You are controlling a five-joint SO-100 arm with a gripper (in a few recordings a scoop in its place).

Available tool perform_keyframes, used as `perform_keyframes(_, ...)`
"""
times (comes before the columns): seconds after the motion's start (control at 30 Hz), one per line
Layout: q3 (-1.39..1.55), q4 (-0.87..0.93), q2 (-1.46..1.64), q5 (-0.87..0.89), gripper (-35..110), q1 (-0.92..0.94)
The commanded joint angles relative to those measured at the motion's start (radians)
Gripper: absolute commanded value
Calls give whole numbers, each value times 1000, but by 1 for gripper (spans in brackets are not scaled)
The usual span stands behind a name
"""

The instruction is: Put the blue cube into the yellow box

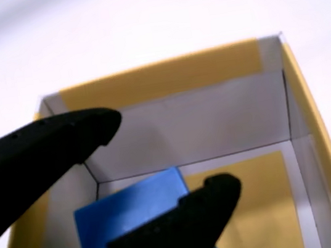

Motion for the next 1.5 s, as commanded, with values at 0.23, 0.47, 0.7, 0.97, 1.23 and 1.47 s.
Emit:
perform_keyframes(0.23,-118,155,268,-48,28,-26)
perform_keyframes(0.47,-222,531,548,-54,20,-153)
perform_keyframes(0.7,-219,1106,887,-81,8,-334)
perform_keyframes(0.97,-201,1664,1144,-34,0,-554)
perform_keyframes(1.23,-144,1925,1364,43,0,-798)
perform_keyframes(1.47,28,2000,1513,61,0,-923)
